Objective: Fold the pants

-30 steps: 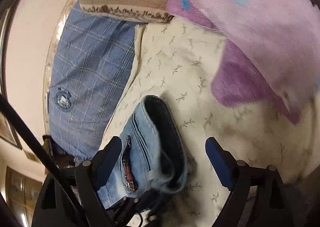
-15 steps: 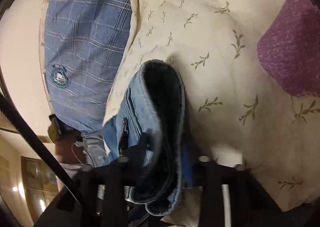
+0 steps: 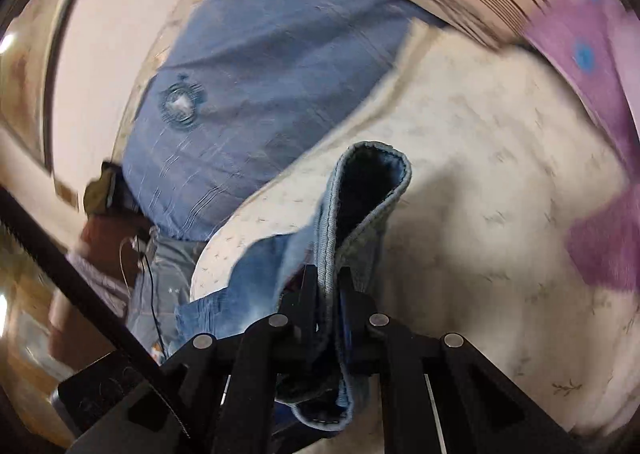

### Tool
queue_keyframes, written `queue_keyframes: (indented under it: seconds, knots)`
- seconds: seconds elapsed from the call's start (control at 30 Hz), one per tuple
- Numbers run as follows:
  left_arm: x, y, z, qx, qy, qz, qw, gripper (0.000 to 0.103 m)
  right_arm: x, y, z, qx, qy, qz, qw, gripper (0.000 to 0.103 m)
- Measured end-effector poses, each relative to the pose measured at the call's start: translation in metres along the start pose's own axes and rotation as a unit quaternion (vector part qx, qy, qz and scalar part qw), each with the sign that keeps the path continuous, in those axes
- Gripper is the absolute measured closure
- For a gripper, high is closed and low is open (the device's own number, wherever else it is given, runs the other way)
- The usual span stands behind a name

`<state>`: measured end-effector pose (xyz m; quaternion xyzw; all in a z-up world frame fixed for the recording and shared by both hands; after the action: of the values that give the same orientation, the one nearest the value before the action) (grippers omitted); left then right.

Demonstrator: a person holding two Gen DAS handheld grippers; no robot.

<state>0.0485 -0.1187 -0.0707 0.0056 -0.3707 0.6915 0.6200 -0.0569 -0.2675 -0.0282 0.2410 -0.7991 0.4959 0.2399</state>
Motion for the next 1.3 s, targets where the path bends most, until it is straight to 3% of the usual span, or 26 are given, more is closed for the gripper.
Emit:
queue_keyframes:
  seconds: [0.1,0.23,0.3,0.4,0.5,0.57,0.63,0.73,0.77,0.8,0.87,1.0,1.07,1.17,1.2,1.23,1.3]
  knots:
    - [0.045,-0.011,-0.022,0.065,0.051,0.033,0.9961,0.091,-0.003,-0.02,-0.057,0.077,0.007,-0.003,0.997,0.094]
    - [0.108,-0.01,-0.067,0.127,0.074,0.084,0.9855,0.09,-0.026,-0.031,-0.129,0.152,-0.023,-0.02,0.988,0.094]
    - [0.135,-0.006,-0.091,0.149,0.063,0.107,0.981,0.09,-0.054,-0.027,-0.168,0.181,-0.051,-0.039,0.981,0.094]
    - [0.173,0.004,-0.134,0.167,0.019,0.138,0.9762,0.087,-0.094,-0.012,-0.202,0.201,-0.078,-0.069,0.974,0.094]
    - [0.186,0.012,-0.172,0.193,-0.038,0.136,0.971,0.085,-0.146,0.012,-0.228,0.216,-0.09,-0.108,0.966,0.094]
    - [0.186,0.017,-0.187,0.207,-0.078,0.132,0.9663,0.082,-0.178,0.028,-0.227,0.204,-0.093,-0.135,0.965,0.091]
    - [0.185,0.022,-0.204,0.23,-0.104,0.126,0.9592,0.064,-0.201,0.044,-0.22,0.182,-0.109,-0.158,0.964,0.082]
    - [0.187,0.022,-0.212,0.261,-0.081,0.121,0.9542,0.051,-0.205,0.051,-0.206,0.144,-0.126,-0.174,0.966,0.074]
    - [0.19,0.022,-0.211,0.258,-0.079,0.124,0.955,0.05,-0.191,0.044,-0.2,0.133,-0.135,-0.152,0.97,0.065]
    - [0.193,0.021,-0.211,0.251,-0.082,0.128,0.9559,0.049,-0.18,0.038,-0.195,0.128,-0.134,-0.135,0.973,0.047]
    - [0.202,0.024,-0.213,0.244,-0.092,0.133,0.9562,0.047,-0.152,0.028,-0.181,0.119,-0.109,-0.097,0.982,0.031]
    - [0.204,0.015,-0.211,0.264,-0.138,0.141,0.9443,0.044,-0.109,0.023,-0.133,0.111,-0.041,-0.056,0.991,0.031]
    - [0.201,0.014,-0.214,0.266,-0.166,0.13,0.9407,0.047,-0.106,0.031,-0.109,0.101,-0.023,-0.063,0.993,0.031]
    - [0.188,0.008,-0.206,0.241,-0.155,0.109,0.9519,0.059,-0.123,0.055,-0.076,0.063,-0.021,-0.1,0.993,0.034]
    - [0.184,0.005,-0.203,0.23,-0.163,0.108,0.9535,0.083,-0.127,0.059,-0.071,0.057,-0.025,-0.113,0.992,0.037]
    - [0.18,0.004,-0.201,0.221,-0.172,0.099,0.9548,0.093,-0.131,0.062,-0.069,0.051,-0.033,-0.124,0.99,0.038]
    - [0.182,-0.002,-0.199,0.222,-0.172,0.109,0.9536,0.096,-0.132,0.062,-0.067,0.04,-0.048,-0.127,0.99,0.039]
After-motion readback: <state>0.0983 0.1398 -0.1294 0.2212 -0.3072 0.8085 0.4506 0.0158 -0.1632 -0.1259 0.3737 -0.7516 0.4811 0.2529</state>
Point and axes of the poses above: each gripper's, at about its wrist camera, not at the fingertips, and x roughly against the way its jaws point, z to its right, y to its underside, the point moved 2 cm from there along -x, roughly the way its jaws point, and after that the axes turned 13 degrees about x, right-handed, at the moved point
